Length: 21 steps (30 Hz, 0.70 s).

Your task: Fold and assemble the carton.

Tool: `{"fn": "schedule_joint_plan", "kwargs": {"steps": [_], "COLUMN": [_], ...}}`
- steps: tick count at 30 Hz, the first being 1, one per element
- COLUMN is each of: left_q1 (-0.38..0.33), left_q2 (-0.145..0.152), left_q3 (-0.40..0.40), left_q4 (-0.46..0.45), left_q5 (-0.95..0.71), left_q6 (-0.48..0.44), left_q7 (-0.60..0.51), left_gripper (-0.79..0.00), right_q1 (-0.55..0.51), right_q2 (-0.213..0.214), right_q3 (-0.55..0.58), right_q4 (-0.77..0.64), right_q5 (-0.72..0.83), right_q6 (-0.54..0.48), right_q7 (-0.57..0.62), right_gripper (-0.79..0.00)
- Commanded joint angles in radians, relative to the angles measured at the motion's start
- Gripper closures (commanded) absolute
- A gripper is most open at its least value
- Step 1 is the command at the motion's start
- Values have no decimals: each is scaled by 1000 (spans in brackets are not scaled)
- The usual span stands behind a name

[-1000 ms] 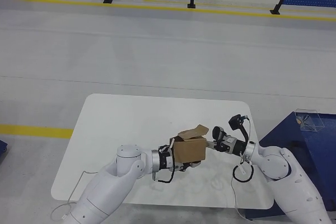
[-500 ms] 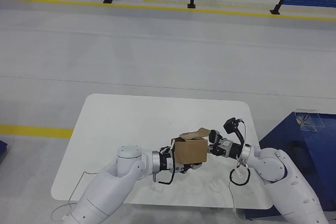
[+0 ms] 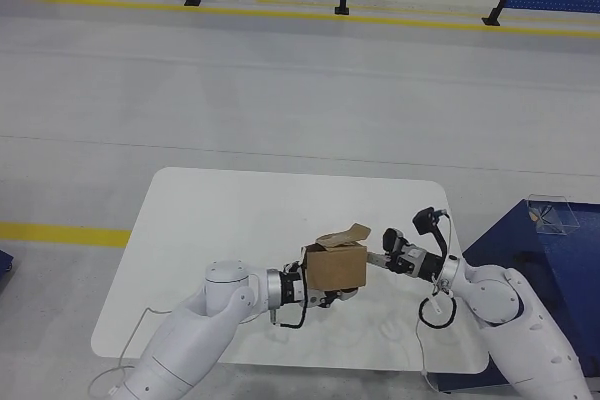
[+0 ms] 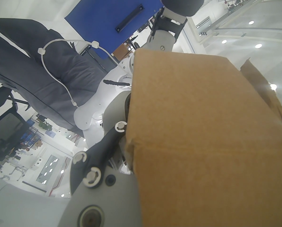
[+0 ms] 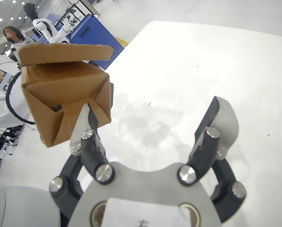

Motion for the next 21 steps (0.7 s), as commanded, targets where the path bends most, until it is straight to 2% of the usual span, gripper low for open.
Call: {"fn": "schedule_joint_plan", "kwargs": {"steps": [1,8,21], "left_q1": [1,-2,4], "left_q2": [0,-2,-1], "left_q3": [0,12,13], "left_q4": [1,-7,-10], "left_q5": [0,4,10], "left_q6": [1,9,15], "left_q7": [1,6,8], "left_gripper": [0,0,0], "right_q1": [-6,-1,-7], "right_q2": [0,-7,-4], "right_q3": [-9,-45,-33], "right_q4": [-7,-26,-20], "right_q5": [6,10,18], "right_q6": [-6,6,-3], "right_q7": [20,21,31], "right_gripper": [-785,-785,-785]}}
